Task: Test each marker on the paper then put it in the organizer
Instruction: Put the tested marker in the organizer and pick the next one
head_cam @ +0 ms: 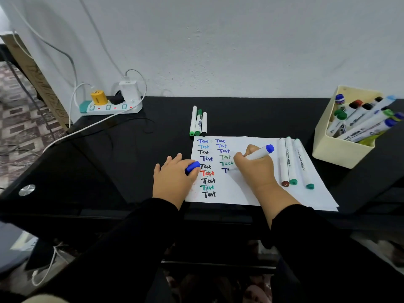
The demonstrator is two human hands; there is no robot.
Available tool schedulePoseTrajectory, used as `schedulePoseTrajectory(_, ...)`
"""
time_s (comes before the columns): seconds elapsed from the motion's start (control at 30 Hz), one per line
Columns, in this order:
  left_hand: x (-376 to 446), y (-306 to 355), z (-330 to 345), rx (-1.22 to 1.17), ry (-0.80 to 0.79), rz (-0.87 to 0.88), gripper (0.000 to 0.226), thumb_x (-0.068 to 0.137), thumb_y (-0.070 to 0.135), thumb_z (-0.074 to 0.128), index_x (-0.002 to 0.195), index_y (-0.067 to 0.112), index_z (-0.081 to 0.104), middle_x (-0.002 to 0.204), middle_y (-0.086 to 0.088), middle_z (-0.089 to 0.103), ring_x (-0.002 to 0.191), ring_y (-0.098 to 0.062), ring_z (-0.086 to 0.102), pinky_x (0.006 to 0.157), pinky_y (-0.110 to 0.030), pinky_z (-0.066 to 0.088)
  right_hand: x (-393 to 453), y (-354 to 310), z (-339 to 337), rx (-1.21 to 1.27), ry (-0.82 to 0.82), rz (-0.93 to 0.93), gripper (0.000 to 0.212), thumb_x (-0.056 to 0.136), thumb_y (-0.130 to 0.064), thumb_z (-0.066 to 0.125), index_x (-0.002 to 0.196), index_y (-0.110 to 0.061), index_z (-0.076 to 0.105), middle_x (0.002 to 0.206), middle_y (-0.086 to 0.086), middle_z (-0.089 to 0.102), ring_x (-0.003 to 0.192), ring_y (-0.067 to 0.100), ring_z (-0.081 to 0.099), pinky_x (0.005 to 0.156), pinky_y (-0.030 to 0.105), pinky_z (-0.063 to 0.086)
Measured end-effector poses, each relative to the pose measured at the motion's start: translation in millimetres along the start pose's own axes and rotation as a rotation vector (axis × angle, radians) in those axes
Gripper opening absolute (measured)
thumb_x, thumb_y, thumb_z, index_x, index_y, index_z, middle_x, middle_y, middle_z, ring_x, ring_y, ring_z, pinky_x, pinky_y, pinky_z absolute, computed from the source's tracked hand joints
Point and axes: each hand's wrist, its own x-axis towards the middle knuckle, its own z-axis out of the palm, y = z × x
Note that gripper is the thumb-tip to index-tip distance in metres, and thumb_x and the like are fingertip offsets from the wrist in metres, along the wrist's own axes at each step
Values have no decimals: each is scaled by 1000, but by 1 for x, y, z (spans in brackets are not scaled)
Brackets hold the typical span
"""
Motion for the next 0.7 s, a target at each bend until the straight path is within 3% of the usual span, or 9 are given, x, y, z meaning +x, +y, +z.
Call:
schedulePoseTrajectory(0.13, 0, 0, 0, 2, 2, 1, 41, 94, 49, 42, 133, 36, 47, 153, 3, 28, 144, -20, 16, 116, -44, 4, 1, -1, 0, -44, 14, -8, 39, 86, -11, 52, 61, -15, 24, 56, -1, 24, 50, 12, 23, 47, 24, 20)
schedulePoseTrajectory(0.7, -2, 0, 2, 1, 42, 17, 40, 94, 47, 43, 131, 34, 50, 152, 2, 31, 143, -20, 19, 116, -44, 6, -3, 1, 0, 2, 59, 8, 36, 82, -6, 48, 59, -16, 22, 56, -2, 23, 51, 13, 22, 49, 23, 20)
